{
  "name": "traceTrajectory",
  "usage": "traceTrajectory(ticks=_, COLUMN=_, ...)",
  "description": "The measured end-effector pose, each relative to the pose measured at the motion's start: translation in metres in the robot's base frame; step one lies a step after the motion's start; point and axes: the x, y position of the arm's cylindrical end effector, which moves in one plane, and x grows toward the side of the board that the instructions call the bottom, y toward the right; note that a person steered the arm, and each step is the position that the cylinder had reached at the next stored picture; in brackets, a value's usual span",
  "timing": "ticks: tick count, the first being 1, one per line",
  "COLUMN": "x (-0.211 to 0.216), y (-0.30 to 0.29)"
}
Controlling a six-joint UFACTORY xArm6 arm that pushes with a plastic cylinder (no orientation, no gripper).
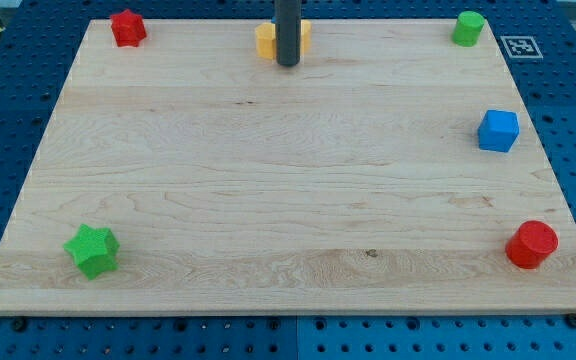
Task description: Slide the green star towards the top center
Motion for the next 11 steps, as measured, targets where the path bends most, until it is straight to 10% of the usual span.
traceTrajectory(ticks=4, x=0.236, y=-0.295)
traceTrajectory(ticks=7, x=0.303, y=-0.222)
traceTrajectory(ticks=11, x=0.26, y=-0.112)
